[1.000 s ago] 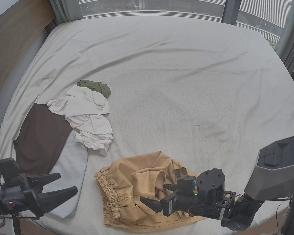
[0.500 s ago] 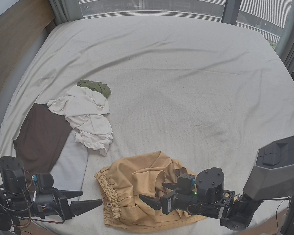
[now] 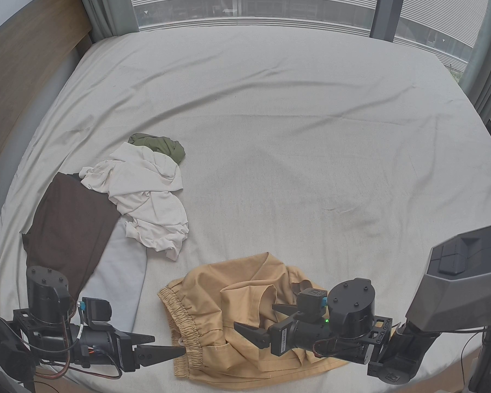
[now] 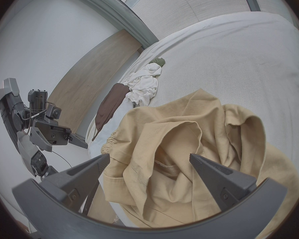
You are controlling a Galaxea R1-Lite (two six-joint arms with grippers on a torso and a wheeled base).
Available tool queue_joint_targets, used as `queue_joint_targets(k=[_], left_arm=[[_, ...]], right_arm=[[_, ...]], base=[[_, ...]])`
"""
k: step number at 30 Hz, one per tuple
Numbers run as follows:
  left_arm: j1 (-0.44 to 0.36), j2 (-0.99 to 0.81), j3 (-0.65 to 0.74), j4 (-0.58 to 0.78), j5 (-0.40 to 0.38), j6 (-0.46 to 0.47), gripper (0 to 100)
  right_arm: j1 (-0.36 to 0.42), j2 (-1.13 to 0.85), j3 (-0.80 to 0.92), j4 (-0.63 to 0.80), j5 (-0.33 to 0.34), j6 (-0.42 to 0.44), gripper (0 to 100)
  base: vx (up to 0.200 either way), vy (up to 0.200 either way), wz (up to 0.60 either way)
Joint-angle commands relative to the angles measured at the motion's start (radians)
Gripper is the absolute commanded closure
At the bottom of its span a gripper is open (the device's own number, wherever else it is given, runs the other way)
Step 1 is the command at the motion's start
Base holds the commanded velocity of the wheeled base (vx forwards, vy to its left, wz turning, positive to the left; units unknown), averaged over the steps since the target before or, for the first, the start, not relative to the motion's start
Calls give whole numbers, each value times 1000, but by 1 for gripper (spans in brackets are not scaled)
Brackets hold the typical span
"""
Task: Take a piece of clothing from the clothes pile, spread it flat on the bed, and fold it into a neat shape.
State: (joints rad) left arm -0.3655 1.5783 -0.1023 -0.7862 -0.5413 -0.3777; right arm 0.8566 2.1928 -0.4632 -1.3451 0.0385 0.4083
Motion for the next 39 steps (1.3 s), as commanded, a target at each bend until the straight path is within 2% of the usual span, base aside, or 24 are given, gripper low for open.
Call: queue_joint_targets(k=[1,8,10,12,14,15,17,19,28,33,39], left_arm=[[-3,111,-7,-35,-20,6,0],[-12,275,26,-251,-20,6,0],[-18,290,33,-275,-17,6,0],[-30,376,52,-390,-12,8,0],[-30,396,55,-416,-11,6,0],[-30,439,70,-489,-11,5,0],[-30,460,81,-528,-11,0,0],[-38,519,102,-628,-11,-1,0],[-90,551,102,-677,-12,-56,0],[-110,557,102,-754,-11,-109,0],[-139,549,102,-763,-12,-139,0]], right_arm=[[-4,-1,1,0,0,0,0],[-5,-1,3,0,0,3,0],[-5,-1,3,0,0,3,0],[-7,-1,3,0,0,7,0],[-7,-1,3,0,0,7,0],[-7,-1,3,0,0,7,0],[-7,-2,3,0,0,7,0],[-7,-1,3,0,0,7,0],[-7,-1,9,-20,-6,7,0],[-7,-2,11,-22,-6,7,0],[-7,-4,11,-22,-6,7,0]], base=[[0,0,0],[0,0,0],[0,0,0],[0,0,0],[0,0,0],[0,0,0],[0,0,0],[0,0,0],[0,0,0],[0,0,0],[0,0,0]])
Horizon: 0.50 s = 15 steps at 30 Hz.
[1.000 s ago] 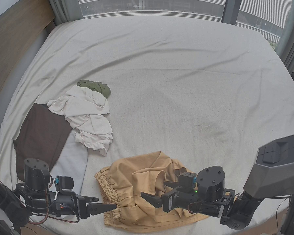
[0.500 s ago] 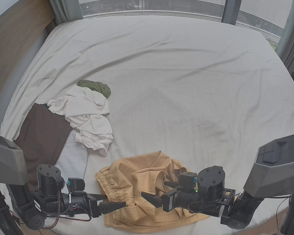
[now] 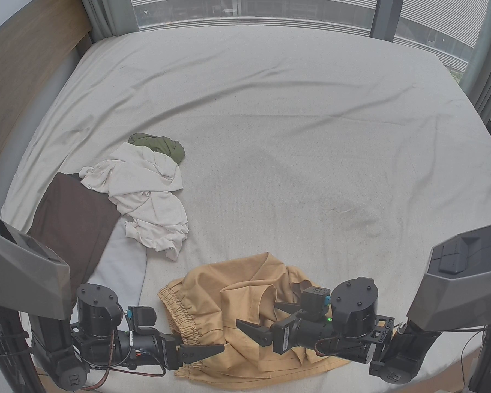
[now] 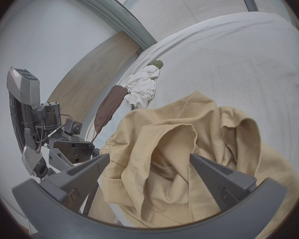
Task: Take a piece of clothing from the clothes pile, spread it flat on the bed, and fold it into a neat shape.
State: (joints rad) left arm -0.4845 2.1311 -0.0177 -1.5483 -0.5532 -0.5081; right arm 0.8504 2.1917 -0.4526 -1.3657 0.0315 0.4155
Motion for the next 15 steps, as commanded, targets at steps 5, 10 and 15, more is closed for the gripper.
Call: queue_joint_targets(k=[5,10,15], left_arm=[[-55,-8,18,-1,-1,-21,0],[-66,-37,18,-1,-2,-24,0],[-86,-56,18,-3,-5,-41,0]], right_arm=[[-1,-1,0,-1,1,0,0],[-5,0,0,-1,-1,0,0],[-7,3,-2,-1,-1,0,0]], base=[[0,0,0],[0,0,0],[0,0,0]])
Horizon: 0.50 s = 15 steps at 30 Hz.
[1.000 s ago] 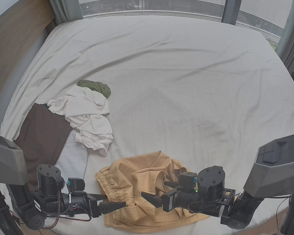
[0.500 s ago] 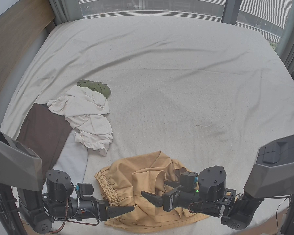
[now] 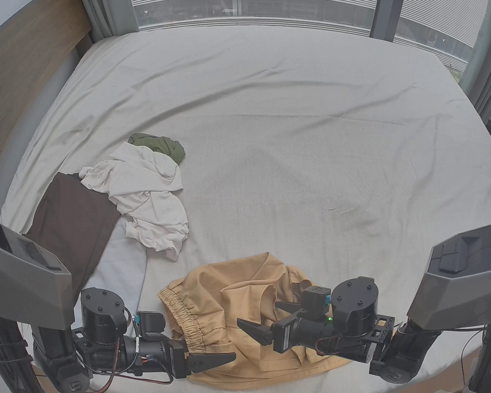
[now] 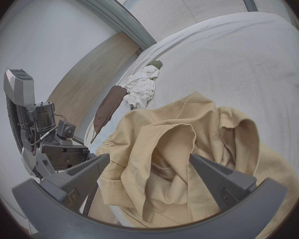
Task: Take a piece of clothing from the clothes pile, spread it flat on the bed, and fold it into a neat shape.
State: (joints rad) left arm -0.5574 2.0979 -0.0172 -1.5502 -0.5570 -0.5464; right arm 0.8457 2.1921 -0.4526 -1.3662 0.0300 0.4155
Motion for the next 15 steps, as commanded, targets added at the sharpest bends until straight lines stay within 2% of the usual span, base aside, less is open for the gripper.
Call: queue_joint_targets(k=[1,15], left_arm=[[-19,-22,17,-1,-1,-4,0],[-44,13,-24,-1,3,-1,0]], right_arm=[[-1,5,-2,-1,1,0,0],[-1,11,-8,-1,-1,0,0]], base=[[0,0,0],[0,0,0]])
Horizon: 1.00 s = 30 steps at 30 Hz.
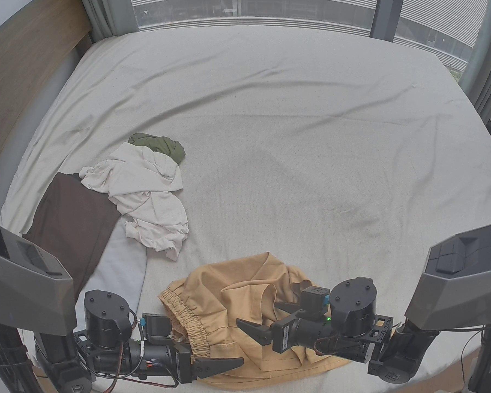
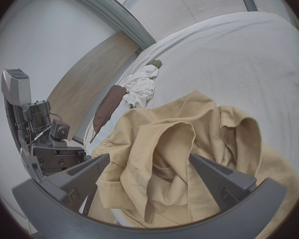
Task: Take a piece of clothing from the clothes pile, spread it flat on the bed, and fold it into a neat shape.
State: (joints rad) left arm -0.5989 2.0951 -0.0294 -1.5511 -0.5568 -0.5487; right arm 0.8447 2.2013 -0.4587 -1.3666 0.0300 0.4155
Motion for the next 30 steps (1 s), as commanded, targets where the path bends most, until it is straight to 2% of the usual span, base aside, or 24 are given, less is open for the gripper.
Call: queue_joint_targets(k=[1,9,10,21,30], left_arm=[[-2,17,-14,0,3,1,0],[-2,48,-38,0,8,1,0],[-1,46,-43,0,11,1,100],[8,48,-57,-1,15,0,100],[65,46,-47,-1,26,0,100]], right_arm=[[1,2,-1,0,-1,0,0],[-9,2,-3,-2,-13,0,0],[-10,0,-3,-5,-13,0,0],[-21,-2,0,-17,-15,-1,0],[-19,0,6,-19,-15,-3,0]], base=[[0,0,0],[0,0,0],[0,0,0],[0,0,0],[0,0,0]])
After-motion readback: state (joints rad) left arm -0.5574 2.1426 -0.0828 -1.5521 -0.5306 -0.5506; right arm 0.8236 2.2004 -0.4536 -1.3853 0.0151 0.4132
